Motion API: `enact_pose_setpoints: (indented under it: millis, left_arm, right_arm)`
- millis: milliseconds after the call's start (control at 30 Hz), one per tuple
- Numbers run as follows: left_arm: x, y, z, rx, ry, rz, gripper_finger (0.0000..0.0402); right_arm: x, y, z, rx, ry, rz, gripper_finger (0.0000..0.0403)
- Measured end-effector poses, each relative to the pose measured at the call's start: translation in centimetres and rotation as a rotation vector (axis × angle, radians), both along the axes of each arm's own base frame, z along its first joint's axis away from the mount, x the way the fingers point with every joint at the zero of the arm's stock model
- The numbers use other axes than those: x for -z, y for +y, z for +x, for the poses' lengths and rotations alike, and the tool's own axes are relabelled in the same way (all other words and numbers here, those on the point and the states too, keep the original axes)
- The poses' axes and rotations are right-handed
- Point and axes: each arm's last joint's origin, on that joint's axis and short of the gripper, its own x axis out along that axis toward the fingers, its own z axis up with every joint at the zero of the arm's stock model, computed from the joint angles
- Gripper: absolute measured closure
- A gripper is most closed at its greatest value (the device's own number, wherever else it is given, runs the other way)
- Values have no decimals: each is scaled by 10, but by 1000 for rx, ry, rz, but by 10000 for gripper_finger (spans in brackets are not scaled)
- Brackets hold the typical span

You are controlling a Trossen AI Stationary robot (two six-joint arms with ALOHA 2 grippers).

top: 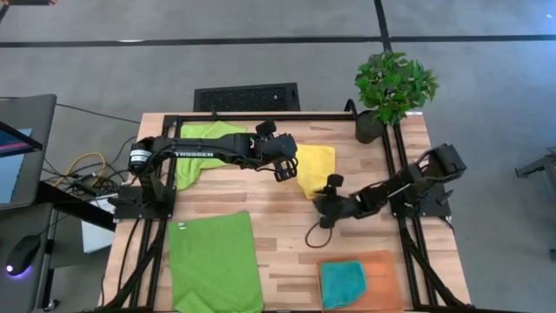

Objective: Fold microfiber towels
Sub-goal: Fold the yellow microfiber towel

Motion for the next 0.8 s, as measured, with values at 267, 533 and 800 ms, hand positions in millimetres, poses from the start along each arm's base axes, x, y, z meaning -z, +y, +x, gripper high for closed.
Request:
enact_pose_setpoints:
  millis: [267,533,800]
  left_arm:
    - [0,0,0,1,0,-1,401]
    - [0,0,0,6,4,2,401]
    - [1,0,-1,5,12,-3,401]
  right_arm:
    - [-1,-11,5,-47,12,55,232]
    - [0,-18,7,-67,26,124,265]
    - [0,-13,5,-98,36,132,385]
